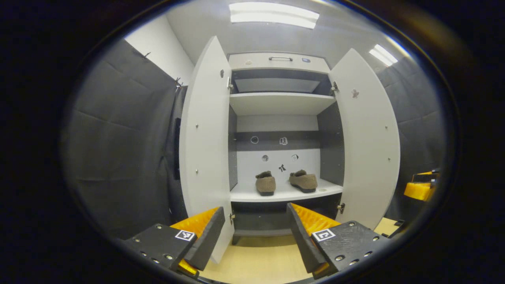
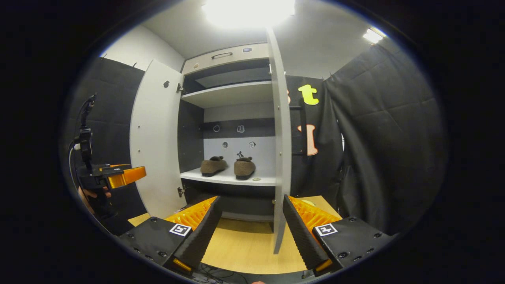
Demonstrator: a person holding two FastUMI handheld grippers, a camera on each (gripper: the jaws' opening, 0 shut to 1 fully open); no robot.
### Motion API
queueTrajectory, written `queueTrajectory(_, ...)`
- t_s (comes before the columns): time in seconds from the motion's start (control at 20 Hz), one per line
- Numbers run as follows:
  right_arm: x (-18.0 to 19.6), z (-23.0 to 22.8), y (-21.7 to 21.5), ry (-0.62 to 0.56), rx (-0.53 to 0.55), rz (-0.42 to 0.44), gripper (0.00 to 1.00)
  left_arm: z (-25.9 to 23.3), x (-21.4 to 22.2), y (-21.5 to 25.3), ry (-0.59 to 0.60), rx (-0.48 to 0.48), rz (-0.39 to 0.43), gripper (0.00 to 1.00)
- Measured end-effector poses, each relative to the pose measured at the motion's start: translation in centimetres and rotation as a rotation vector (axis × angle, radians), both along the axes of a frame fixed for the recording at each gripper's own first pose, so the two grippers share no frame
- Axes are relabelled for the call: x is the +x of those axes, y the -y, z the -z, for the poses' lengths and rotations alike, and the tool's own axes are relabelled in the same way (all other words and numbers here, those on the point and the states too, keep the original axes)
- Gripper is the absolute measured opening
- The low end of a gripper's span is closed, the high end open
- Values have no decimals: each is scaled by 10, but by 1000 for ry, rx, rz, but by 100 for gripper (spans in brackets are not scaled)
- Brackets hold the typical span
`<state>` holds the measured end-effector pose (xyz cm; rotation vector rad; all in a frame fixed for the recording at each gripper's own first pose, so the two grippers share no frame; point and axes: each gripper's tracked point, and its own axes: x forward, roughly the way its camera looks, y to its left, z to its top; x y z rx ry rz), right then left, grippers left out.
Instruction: Grab one shoe with the right hand and put it into the shoe cabinet, grab the other shoe with the left hand and put it into the shoe cabinet; then close the right door with the right hand and the left door with the left hand.
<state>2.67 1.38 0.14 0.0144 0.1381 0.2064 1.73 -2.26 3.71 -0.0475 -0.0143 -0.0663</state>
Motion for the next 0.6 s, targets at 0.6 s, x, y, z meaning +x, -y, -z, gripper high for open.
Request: queueTrajectory(0.6, 62, -40, 119, 40, -2, 315, 97, 19, -1, -35, -41, 25, -47, 94)
